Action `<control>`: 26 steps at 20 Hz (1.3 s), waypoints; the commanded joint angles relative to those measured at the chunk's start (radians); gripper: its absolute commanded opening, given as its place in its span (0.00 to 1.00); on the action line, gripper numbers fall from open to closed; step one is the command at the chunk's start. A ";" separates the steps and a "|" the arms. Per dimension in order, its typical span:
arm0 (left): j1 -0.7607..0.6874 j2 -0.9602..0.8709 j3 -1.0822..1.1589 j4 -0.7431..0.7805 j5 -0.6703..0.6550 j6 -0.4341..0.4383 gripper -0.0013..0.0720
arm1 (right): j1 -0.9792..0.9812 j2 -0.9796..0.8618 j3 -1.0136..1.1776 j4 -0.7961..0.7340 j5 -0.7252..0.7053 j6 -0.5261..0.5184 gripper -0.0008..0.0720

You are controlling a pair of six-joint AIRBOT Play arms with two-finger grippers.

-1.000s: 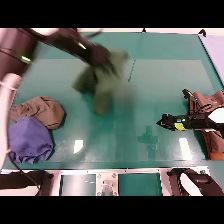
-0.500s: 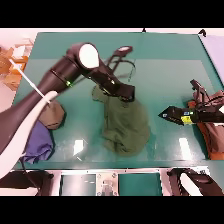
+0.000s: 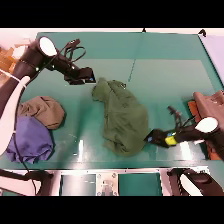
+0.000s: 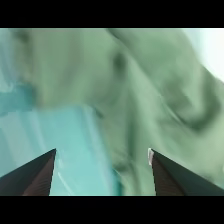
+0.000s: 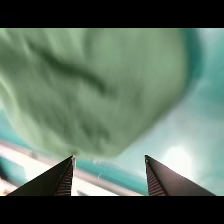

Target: Fold the shirts.

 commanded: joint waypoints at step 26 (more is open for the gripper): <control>0.032 -0.319 -0.038 -0.350 0.092 0.285 0.93 | -0.323 -0.350 0.330 -0.087 -0.175 -0.138 0.12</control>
